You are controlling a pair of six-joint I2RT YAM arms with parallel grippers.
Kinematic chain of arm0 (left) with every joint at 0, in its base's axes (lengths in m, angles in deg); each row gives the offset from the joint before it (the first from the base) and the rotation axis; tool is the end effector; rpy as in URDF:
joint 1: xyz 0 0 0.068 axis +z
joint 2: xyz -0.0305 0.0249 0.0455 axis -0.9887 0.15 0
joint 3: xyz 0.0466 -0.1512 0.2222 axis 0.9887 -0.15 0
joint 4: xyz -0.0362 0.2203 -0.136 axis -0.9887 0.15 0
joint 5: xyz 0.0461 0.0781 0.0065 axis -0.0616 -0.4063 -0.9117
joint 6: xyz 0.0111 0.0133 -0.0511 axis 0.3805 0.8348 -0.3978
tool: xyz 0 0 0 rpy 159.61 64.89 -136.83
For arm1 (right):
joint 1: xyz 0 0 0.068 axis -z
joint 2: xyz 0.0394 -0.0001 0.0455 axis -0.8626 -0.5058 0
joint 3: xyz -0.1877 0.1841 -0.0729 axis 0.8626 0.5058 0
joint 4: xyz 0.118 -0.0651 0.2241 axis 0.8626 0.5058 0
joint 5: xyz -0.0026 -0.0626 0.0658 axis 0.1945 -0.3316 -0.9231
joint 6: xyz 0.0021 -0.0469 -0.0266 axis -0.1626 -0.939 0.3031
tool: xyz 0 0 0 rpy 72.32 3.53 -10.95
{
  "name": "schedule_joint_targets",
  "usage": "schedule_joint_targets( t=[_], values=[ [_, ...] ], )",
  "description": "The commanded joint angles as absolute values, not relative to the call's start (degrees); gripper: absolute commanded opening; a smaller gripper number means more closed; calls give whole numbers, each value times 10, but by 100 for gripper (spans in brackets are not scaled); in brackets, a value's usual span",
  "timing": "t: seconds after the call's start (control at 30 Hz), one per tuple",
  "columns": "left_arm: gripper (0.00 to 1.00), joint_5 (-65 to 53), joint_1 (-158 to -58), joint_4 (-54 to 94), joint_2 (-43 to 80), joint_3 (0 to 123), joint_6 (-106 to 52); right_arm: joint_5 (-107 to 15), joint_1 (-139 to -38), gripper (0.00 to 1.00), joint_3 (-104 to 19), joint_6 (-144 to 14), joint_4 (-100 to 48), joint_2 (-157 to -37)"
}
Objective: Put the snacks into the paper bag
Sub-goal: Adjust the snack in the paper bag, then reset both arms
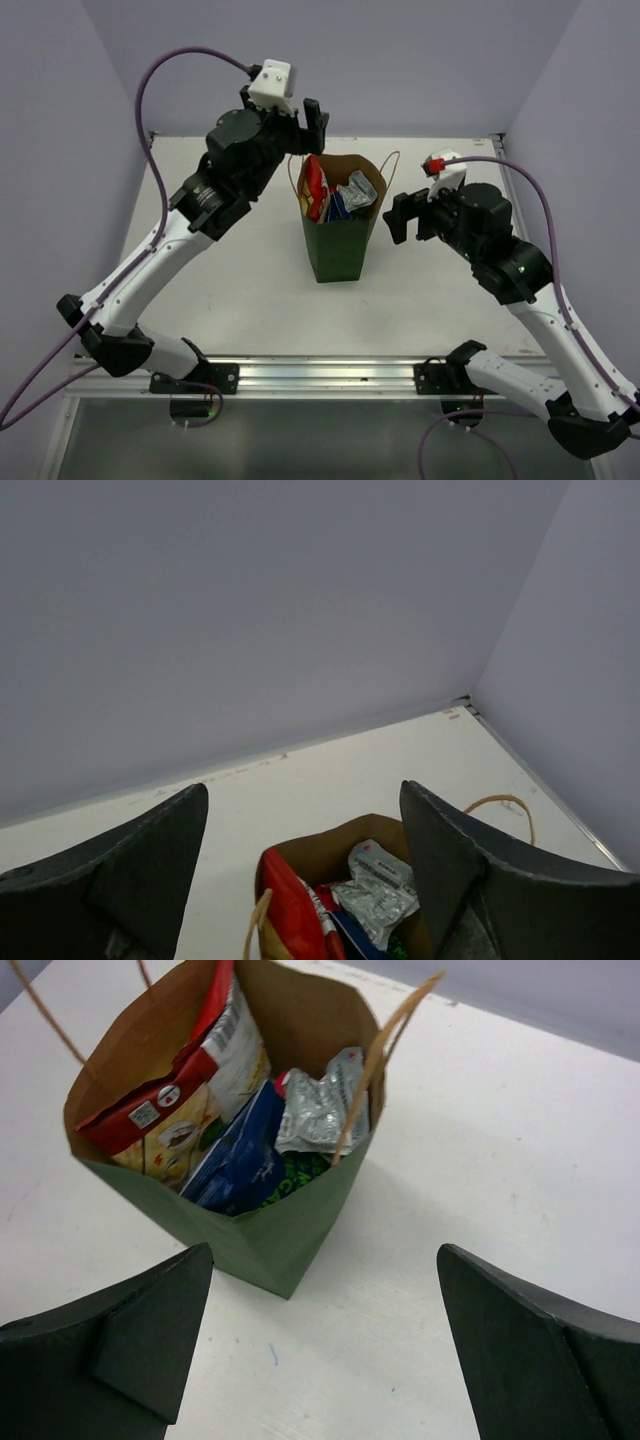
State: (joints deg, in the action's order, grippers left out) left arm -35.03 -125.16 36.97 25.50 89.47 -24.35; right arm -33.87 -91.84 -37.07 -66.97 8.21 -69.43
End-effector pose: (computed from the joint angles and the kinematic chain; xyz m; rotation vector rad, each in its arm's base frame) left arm 0.2323 -0.2053 0.5117 0.1841 1.5325 -0.4565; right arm 0.1574 0.0964 0.4190 -0.3999 1.8583 0.3761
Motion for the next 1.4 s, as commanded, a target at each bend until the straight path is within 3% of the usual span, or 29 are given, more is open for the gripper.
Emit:
schedule_joint_targets(
  t=[0.0,0.23,0.47,0.77,1.37],
  values=[
    [84,-414,-1242,319,194,827,-185,-221,-918,99,-383,-666,41,-664],
    [99,-535,-1238,260,50,674,-114,-35,-919,99,-350,-676,11,-603],
    [100,-619,-1237,235,-66,550,-98,76,-918,99,-317,-698,-16,-543],
    [100,-702,-1237,238,-169,459,-104,103,-918,98,-262,-730,-77,-462],
    [100,-735,-1237,175,-274,395,-98,86,-919,98,-270,-752,-75,-470]
  ],
)
